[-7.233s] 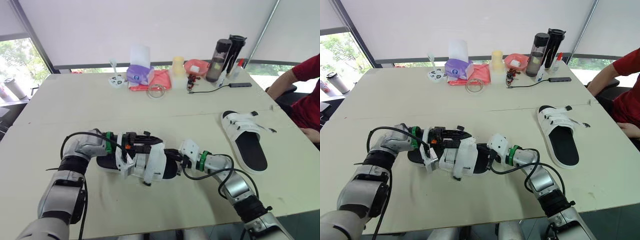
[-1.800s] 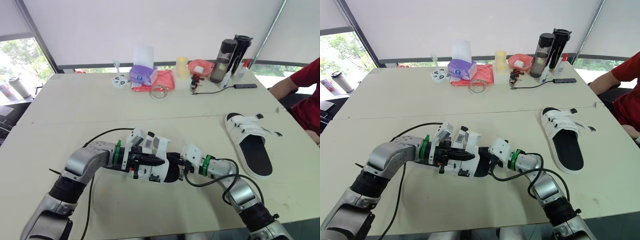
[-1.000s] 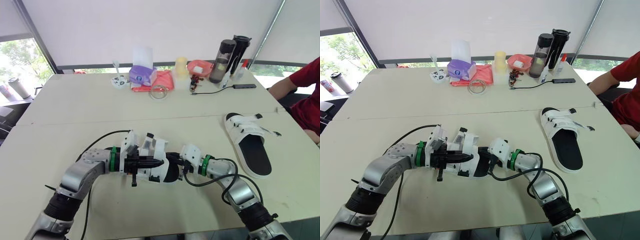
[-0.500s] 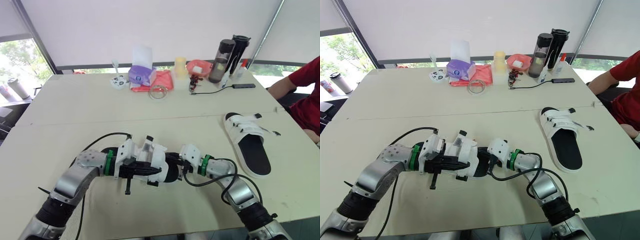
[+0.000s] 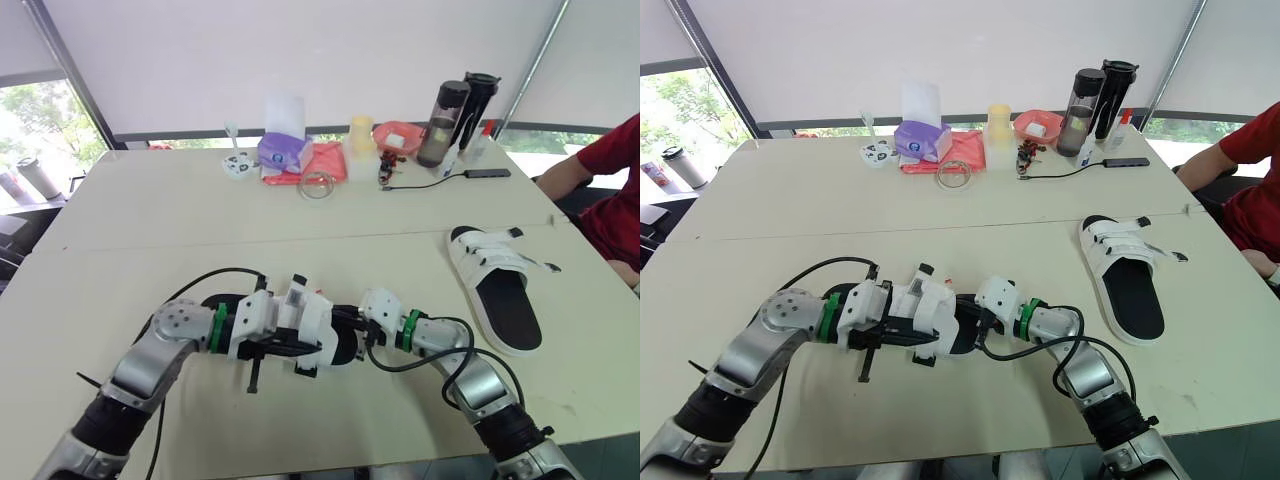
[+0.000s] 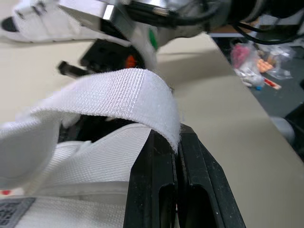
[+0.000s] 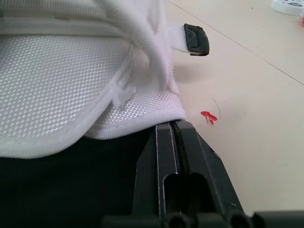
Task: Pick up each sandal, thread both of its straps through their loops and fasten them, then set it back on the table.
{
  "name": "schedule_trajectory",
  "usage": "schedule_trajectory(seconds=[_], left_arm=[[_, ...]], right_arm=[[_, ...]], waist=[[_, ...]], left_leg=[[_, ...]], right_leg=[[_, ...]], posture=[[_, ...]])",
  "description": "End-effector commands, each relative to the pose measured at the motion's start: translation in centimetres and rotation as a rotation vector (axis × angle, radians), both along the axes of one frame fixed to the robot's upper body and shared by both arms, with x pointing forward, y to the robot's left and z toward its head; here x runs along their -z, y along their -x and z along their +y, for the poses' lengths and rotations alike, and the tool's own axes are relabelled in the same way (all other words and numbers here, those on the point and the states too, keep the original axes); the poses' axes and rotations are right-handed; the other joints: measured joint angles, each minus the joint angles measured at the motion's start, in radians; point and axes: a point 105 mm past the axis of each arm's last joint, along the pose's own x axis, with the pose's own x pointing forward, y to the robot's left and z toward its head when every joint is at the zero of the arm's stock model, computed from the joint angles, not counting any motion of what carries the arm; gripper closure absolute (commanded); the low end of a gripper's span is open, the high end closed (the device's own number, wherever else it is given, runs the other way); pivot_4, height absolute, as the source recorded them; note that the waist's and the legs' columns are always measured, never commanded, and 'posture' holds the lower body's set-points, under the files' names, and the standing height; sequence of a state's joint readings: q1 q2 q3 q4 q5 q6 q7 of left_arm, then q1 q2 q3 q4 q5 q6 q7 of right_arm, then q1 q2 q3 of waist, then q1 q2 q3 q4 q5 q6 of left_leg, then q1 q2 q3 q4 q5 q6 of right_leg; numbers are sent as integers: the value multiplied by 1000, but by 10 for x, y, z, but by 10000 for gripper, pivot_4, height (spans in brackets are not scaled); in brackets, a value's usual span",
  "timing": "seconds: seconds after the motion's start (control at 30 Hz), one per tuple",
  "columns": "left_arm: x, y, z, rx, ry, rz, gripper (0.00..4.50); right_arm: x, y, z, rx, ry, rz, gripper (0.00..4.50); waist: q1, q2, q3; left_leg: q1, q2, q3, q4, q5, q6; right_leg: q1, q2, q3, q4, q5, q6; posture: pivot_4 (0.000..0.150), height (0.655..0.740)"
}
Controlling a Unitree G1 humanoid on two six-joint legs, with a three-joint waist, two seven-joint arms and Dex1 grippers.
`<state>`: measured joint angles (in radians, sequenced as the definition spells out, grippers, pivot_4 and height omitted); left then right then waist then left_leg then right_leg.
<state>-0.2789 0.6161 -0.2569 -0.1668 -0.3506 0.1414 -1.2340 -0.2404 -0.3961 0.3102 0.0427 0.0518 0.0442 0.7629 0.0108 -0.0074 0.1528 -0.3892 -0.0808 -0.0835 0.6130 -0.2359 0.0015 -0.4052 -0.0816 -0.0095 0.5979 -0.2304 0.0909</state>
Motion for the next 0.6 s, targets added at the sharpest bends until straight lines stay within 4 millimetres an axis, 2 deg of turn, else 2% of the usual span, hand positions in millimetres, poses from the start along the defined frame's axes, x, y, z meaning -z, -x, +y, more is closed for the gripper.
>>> schedule_trajectory(seconds=[0.03,0.33,0.47,0.6], left_arm=[[7,3,-1,32,-38,-11,44647],[-17,22,5,169,-53,71,44647],[-10,30,11,234,-121,23,44647],[-1,23,13,222,-171,-46,44647]], right_arm=[[47,11,-13,35,109,172,45000],[49,14,-13,30,114,180,45000],[49,14,-14,29,115,180,45000],[49,15,-14,28,116,180,45000]], waist=[[0,0,0],[-1,0,0],[-2,0,0],[-1,0,0]], left_leg=[[0,0,0,0,0,0],[0,0,0,0,0,0],[0,0,0,0,0,0],[0,0,0,-1,0,0]], right_leg=[[0,0,0,0,0,0],[0,0,0,0,0,0],[-1,0,0,0,0,0],[-1,0,0,0,1,-2]], posture=[[1500,7400],[1500,7400],[1500,7400],[1500,7400]])
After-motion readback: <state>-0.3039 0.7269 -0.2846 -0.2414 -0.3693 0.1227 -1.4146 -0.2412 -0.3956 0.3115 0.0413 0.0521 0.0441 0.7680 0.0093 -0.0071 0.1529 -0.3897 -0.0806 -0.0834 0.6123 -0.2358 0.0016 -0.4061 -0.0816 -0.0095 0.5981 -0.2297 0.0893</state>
